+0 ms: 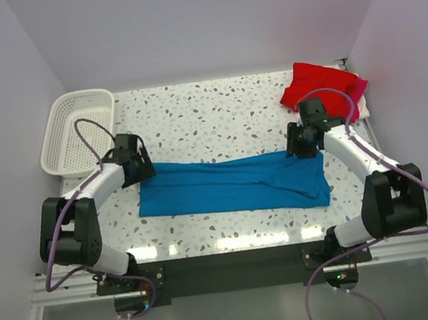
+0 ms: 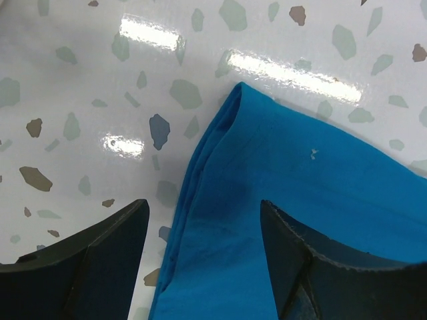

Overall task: Fold and stack the t-shirts
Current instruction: Fold the tshirt

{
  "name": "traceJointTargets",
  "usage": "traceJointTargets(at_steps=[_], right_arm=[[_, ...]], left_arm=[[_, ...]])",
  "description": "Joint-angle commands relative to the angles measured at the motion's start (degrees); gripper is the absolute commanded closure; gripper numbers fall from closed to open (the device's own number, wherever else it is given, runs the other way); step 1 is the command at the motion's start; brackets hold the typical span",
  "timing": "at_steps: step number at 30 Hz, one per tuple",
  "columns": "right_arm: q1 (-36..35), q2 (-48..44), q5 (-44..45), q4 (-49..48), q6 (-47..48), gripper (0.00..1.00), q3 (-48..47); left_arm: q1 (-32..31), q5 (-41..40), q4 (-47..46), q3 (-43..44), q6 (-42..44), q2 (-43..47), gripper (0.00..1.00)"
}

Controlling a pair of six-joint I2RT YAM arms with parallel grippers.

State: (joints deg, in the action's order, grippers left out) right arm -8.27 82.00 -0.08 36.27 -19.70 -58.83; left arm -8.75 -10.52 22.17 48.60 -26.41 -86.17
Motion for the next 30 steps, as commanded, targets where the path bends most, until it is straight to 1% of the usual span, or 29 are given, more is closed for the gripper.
traceJointTargets(at_steps=[1,12,24,26,27,29,30], right_arm=[[0.1,-0.4,-4.0,-0.9,-3.0,0.54,2.2],[-5.8,3.7,-6.2,-5.6,-5.7,0.54,6.3],[-7.2,9.2,-4.1,-7.7,-4.6,0.54,4.2],[-7.3,10.3,-4.2,-7.8,-4.5,0.57,4.4],[-7.5,10.4,-4.2,-7.8,-4.4,0.62,4.5],[-7.7,10.2,-4.3,-7.8,-4.3,0.68,5.0],[-8.0,10.1,-4.4,-7.9,-4.4,0.75,5.1]], left_arm=[[0.3,-0.6,-1.2,-0.4,-0.2,-0.7,0.28],[0.3,0.6,-2.6,-1.3,-0.3,-1.6,0.29],[0.3,0.3,-2.4,-2.4,0.3,-1.1,0.29],[0.2,0.4,-2.5,-2.5,0.4,-1.1,0.29],[0.3,0.3,-2.5,-2.3,0.5,-1.1,0.29],[0.3,0.2,-2.6,-2.2,0.6,-1.0,0.29],[0.3,0.2,-2.6,-2.2,0.7,-1.2,0.29]])
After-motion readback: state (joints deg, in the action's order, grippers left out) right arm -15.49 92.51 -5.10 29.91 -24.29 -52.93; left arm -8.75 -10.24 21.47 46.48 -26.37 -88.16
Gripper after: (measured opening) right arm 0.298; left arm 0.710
